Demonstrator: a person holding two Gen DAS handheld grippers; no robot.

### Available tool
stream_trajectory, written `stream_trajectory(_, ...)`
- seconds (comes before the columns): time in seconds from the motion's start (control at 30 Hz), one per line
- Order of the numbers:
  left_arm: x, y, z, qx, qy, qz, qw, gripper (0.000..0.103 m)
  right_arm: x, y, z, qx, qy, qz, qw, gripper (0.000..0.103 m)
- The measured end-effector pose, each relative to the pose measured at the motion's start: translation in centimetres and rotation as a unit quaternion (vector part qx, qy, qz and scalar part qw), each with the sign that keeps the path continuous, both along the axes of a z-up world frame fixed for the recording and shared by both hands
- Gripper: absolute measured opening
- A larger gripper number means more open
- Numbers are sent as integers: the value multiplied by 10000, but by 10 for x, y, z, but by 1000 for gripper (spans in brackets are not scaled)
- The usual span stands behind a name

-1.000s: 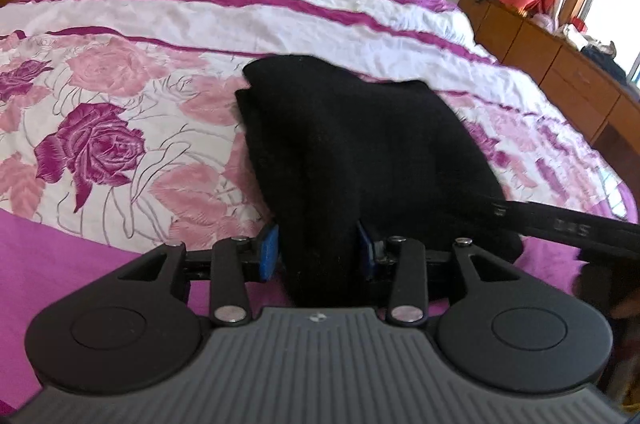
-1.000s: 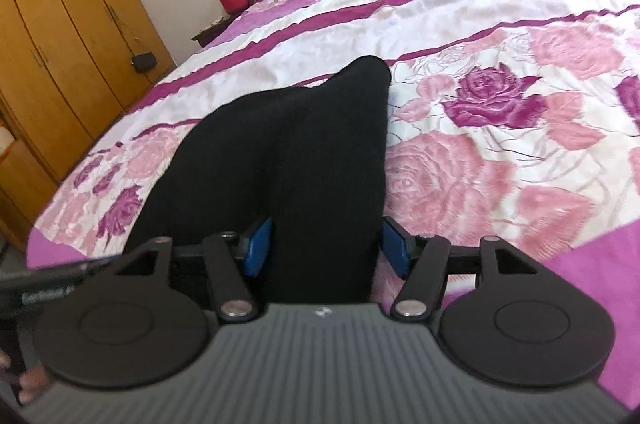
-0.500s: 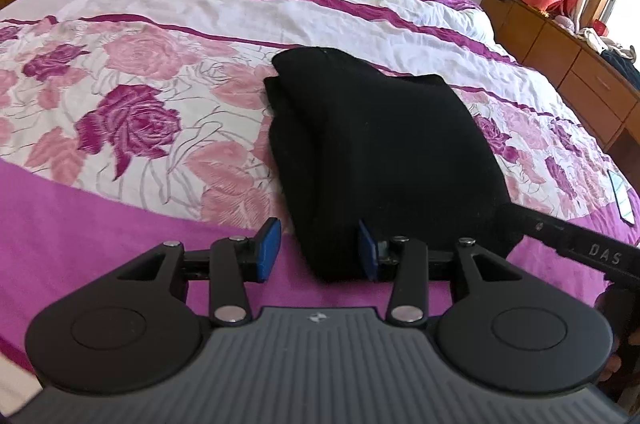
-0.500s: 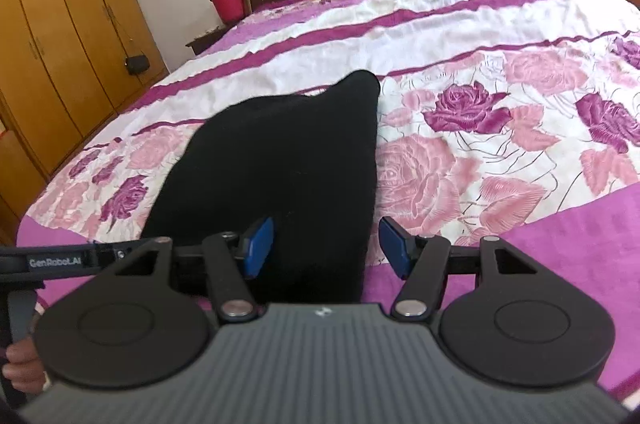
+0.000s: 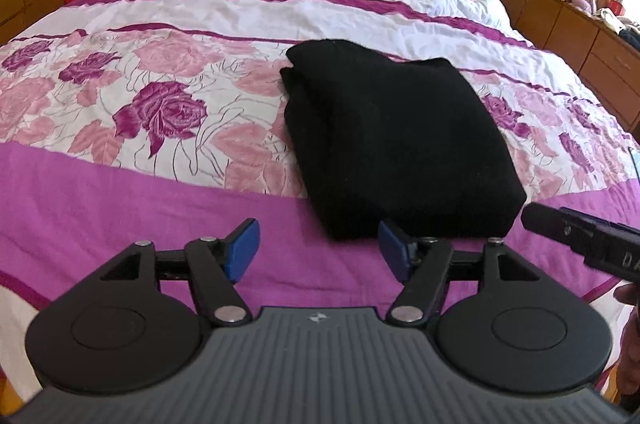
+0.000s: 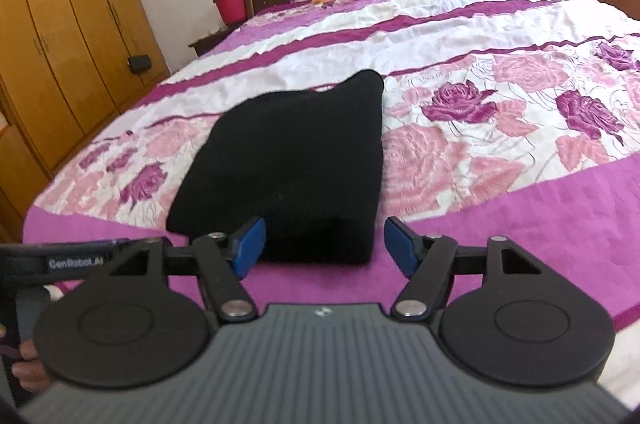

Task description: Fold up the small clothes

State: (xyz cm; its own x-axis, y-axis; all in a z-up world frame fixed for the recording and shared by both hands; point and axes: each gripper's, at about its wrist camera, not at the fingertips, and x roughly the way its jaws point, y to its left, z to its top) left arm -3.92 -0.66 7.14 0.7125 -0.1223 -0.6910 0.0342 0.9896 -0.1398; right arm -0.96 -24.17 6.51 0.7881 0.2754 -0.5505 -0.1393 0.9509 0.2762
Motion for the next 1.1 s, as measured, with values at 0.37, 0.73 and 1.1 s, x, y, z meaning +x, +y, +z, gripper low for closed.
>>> stream_trajectory(0.37, 3, -13, -27, 311, 281, 301, 9987, 82, -9, 15, -20, -430, 100, -18, 9990, 70)
stream_trajectory(0.73, 11, -21, -43, 608, 524, 292, 9964, 83, 0, 14, -38, -370, 463, -209, 9980, 70)
stream_trajectory(1.1, 12, -23, -45, 663, 542, 271, 9960, 83, 0, 12, -42, -284, 546, -296, 9977, 70)
